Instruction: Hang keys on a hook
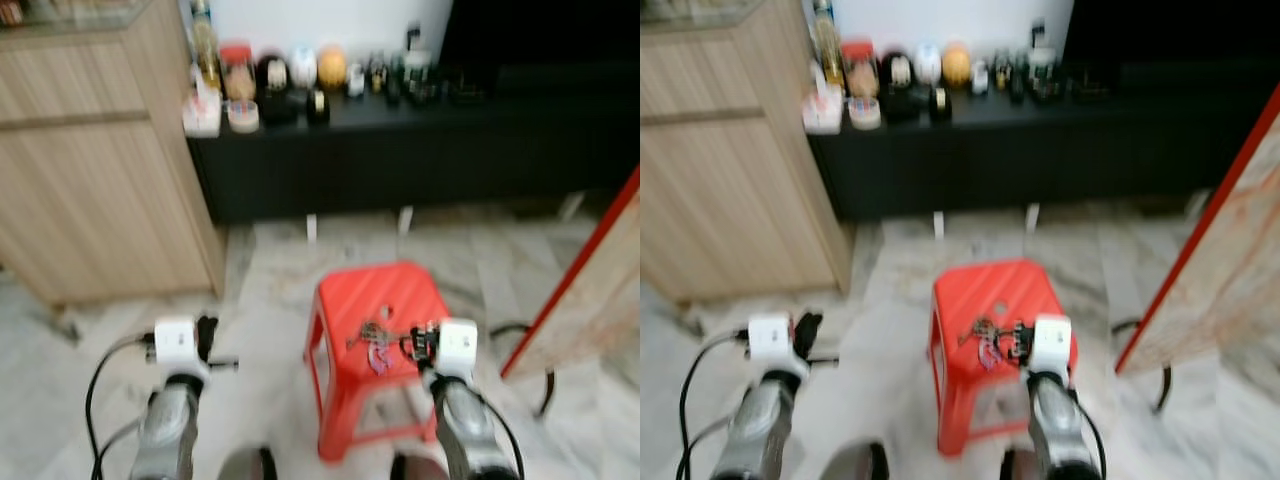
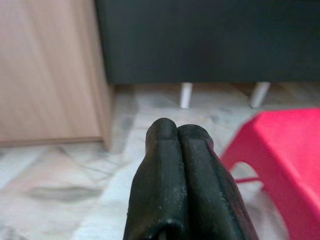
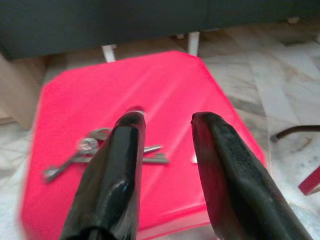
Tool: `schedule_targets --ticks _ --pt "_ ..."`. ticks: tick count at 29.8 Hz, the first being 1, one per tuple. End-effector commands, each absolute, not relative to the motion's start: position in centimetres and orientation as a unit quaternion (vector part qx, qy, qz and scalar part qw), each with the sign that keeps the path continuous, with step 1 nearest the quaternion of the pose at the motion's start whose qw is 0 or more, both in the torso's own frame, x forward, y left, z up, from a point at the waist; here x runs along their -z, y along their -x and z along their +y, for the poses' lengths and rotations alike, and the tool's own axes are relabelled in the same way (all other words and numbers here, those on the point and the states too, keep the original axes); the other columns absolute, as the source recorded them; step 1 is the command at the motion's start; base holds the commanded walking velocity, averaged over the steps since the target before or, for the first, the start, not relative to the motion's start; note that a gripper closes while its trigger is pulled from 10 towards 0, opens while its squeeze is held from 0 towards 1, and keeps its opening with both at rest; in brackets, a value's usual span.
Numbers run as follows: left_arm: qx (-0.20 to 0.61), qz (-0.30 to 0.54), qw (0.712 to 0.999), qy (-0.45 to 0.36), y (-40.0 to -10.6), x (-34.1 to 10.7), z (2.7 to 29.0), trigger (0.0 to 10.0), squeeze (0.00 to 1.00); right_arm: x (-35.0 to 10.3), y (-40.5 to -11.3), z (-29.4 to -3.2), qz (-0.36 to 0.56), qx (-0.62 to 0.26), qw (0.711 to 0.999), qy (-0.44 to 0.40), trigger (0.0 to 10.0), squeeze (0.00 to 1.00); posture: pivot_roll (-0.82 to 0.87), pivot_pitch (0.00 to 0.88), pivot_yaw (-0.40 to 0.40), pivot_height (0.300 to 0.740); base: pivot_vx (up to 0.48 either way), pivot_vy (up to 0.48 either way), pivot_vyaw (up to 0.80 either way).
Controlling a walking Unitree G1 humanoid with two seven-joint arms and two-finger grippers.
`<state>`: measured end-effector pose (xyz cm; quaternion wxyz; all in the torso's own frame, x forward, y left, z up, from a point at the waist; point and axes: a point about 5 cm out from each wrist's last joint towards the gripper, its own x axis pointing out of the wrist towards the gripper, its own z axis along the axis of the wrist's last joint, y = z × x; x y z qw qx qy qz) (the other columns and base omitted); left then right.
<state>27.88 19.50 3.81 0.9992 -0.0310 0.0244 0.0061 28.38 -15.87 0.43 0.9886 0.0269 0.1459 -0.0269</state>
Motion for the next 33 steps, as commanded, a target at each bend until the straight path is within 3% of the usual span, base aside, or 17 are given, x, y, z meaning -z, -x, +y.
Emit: schedule_targets --ticks 1,33 --pt "-0.006 0.028 0.999 0.034 -27.91 -3.75 19.53 10.0 0.0 -0.27 -28.21 -16.09 0.149 0.033 0.988 -0.027 10.0 0.0 0.0 0.034 0.001 0.613 0.281 0.0 0.0" --pt "-0.007 0.026 0.999 0.037 -27.89 -3.75 19.42 10.0 0.0 0.02 -28.18 -15.91 0.162 0.018 0.986 -0.028 10.0 0.0 0.01 0.039 -0.002 0.613 0.255 0.0 0.1"
